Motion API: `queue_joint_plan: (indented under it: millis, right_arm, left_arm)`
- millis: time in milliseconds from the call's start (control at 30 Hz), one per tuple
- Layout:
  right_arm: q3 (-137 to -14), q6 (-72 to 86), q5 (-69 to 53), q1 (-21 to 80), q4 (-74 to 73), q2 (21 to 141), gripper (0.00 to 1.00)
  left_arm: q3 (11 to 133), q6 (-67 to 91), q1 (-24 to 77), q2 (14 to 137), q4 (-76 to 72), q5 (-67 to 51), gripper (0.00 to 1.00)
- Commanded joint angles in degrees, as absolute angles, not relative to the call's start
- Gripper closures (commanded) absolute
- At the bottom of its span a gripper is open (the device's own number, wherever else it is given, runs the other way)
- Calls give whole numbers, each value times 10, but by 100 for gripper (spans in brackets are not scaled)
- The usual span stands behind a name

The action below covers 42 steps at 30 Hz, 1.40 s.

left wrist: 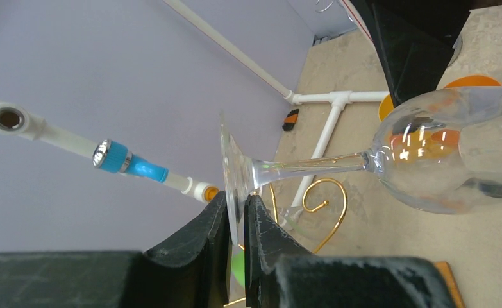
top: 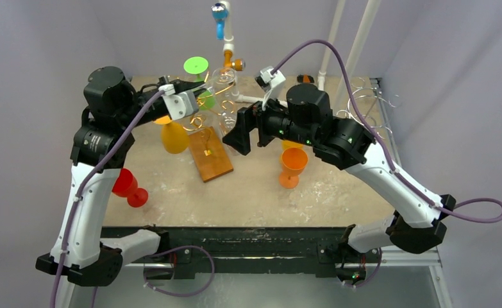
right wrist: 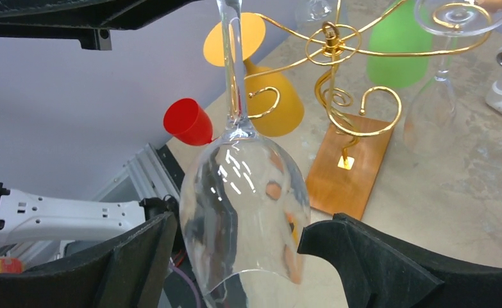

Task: Place the wine glass upside down on the wine glass rack
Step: Turn the wine glass upside down at the wine rack.

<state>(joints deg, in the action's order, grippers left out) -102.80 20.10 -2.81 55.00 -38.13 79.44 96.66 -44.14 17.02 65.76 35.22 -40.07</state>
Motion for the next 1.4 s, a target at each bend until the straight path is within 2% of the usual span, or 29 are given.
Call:
queue_joint_plan:
  millis: [0, 67, 167, 267, 367, 400, 500, 633, 933, 1133, 1200, 1367]
  right_arm:
    - [-994, 202, -77, 552, -344, 782, 1]
    - [-981, 210, -84, 552, -328, 783, 1]
    - [-963, 215, -91, 551, -310, 787, 10]
    - [-937, 220, -104, 552, -277, 783, 29]
    - [-897, 230, -100, 551, -230, 768, 59]
    - [-882, 234, -93, 551, -214, 761, 64]
    - [-836, 241, -73, 551, -160, 740, 66]
    - [-784, 241, -48, 552, -108, 728, 70]
    - [-736, 238, -24, 553, -47, 749, 74]
    - [-736, 228, -1, 563, -23, 780, 76]
    - [-737, 225, 14, 568, -10, 791, 76]
    - [-737, 214, 37, 575, 18, 818, 76]
  left_arm:
    - [962, -488, 172, 634, 303, -464, 100]
    - [957, -499, 172, 630, 305, -471, 100]
    - [951, -507, 172, 625, 301, -474, 100]
    - [940, -517, 172, 617, 296, -480, 100]
    - [924, -531, 172, 607, 292, -487, 100]
    - [919, -535, 172, 603, 291, -489, 100]
    - [901, -553, 172, 589, 296, -501, 100]
    - [878, -563, 172, 563, 307, -503, 63]
    - [869, -597, 172, 518, 424, -456, 41]
    - [917, -509, 172, 531, 468, -413, 11]
    - [926, -479, 172, 534, 465, -401, 6]
    - [912, -414, 172, 520, 421, -365, 5]
